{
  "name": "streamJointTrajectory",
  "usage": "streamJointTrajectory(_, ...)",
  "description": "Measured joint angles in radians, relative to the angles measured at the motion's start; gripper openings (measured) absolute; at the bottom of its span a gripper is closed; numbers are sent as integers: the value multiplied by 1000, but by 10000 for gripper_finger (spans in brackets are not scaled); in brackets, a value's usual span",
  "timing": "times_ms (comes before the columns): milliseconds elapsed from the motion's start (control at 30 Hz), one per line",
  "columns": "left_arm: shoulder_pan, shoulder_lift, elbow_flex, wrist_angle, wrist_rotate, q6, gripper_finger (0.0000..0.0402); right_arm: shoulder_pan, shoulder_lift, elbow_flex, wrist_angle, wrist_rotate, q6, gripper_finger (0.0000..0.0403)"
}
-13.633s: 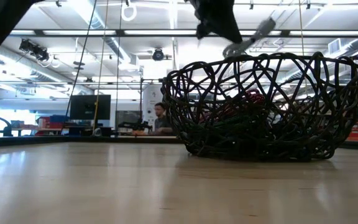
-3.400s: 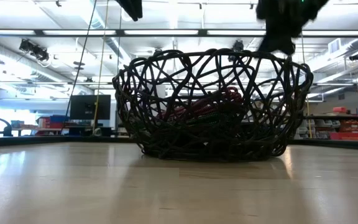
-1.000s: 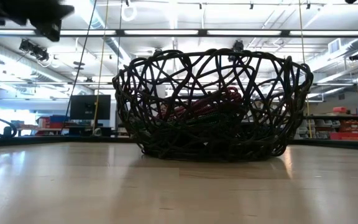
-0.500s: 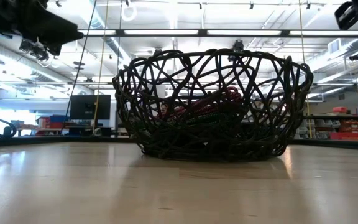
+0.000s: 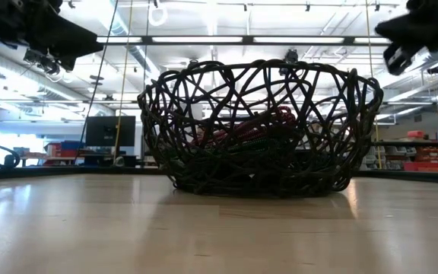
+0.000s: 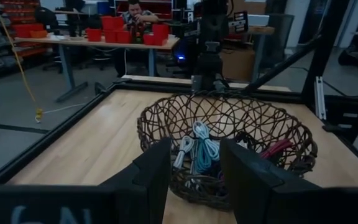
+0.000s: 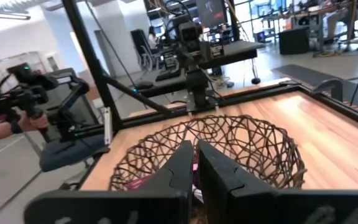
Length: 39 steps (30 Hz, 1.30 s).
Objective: Pick and place USB-C Cables
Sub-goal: Return to Home Position
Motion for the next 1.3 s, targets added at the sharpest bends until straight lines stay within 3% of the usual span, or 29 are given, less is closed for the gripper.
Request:
streamJointTrajectory(400, 0, 0, 0, -26, -2, -11, 144, 0, 0, -295, 399, 30, 43, 30)
streamJointTrajectory(1167, 0, 2, 2, 21, -25, -151, 144, -1, -1, -288, 382, 59, 108, 30)
streamJointTrajectory(1300, 0, 2, 2, 34, -36, -102, 111, -1, -1, -288, 381, 59, 116, 30)
